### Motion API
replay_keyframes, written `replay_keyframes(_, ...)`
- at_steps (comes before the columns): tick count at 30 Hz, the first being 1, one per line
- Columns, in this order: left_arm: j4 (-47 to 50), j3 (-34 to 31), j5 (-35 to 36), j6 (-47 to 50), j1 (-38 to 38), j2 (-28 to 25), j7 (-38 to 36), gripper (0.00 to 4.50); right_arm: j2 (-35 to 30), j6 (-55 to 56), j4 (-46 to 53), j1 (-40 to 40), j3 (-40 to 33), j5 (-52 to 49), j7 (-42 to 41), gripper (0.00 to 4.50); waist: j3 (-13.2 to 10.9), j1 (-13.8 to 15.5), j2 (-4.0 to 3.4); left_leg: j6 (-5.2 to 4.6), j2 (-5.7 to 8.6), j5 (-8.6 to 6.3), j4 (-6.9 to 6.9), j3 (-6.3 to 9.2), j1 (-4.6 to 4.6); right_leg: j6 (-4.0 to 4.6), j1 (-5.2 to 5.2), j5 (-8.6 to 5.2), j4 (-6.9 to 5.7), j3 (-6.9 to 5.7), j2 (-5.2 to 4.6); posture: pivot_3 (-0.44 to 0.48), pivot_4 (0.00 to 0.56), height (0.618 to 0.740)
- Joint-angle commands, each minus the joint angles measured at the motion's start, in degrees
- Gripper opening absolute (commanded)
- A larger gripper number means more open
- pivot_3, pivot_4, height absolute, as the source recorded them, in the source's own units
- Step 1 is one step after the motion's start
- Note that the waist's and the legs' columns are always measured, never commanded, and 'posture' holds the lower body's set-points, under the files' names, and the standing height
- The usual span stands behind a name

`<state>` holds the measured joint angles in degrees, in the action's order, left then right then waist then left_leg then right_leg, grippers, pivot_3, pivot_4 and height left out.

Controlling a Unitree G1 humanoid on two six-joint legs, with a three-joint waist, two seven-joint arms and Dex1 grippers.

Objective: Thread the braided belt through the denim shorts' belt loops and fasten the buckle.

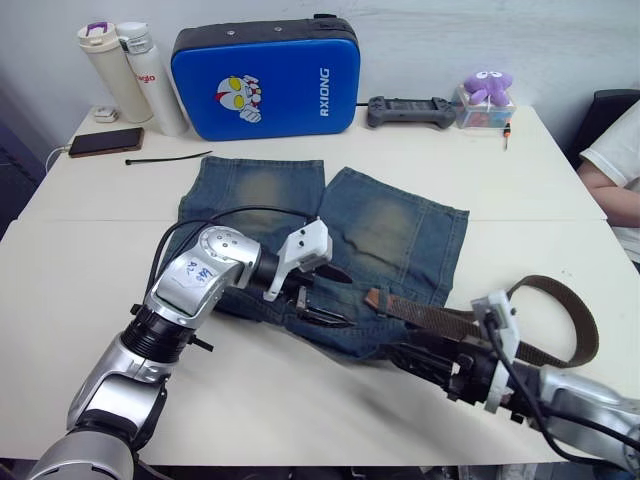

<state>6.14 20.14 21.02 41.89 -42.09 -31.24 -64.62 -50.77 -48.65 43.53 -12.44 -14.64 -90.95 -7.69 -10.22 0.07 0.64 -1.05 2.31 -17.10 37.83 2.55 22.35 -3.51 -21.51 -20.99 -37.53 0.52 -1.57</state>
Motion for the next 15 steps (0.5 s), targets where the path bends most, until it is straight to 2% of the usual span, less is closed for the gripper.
replay_keyframes(1,1.2,-2.3,1.3,-1.1,0.1,-0.4,-0.9,4.5,-11.2,2.4,-1.0,-1.6,-8.7,21.8,-11.7,4.46,0.0,0.2,-0.05,-0.01,0.03,0.0,0.01,-0.02,0.02,0.0,0.0,0.0,0.02,0.01,-0.02,0.0,0.15,0.739)
replay_keyframes(4,1.3,-2.4,1.4,-1.4,0.3,0.0,-1.2,4.5,-15.3,3.6,-4.5,-4.3,-12.7,30.1,-20.0,4.46,0.0,0.8,-0.01,-0.01,0.02,0.0,0.05,-0.01,0.04,0.0,0.02,0.0,0.06,-0.02,0.0,0.0,0.15,0.739)
replay_keyframes(8,1.5,-2.3,1.7,-1.4,0.4,0.4,-1.0,4.5,-15.6,2.6,-7.5,-5.8,-16.2,32.7,-27.7,4.46,0.0,1.4,-0.01,0.04,-0.01,0.02,0.03,-0.02,0.05,0.0,0.01,0.0,0.06,-0.01,0.04,0.0,0.15,0.739)
replay_keyframes(15,2.1,-2.6,1.7,-1.1,0.8,0.2,-0.3,4.5,-15.7,4.0,-14.7,-5.5,-10.9,43.6,-33.9,4.46,0.0,1.3,-0.01,-0.01,0.0,0.0,0.11,-0.03,0.04,0.0,0.03,0.0,0.01,0.01,0.02,0.0,0.15,0.739)
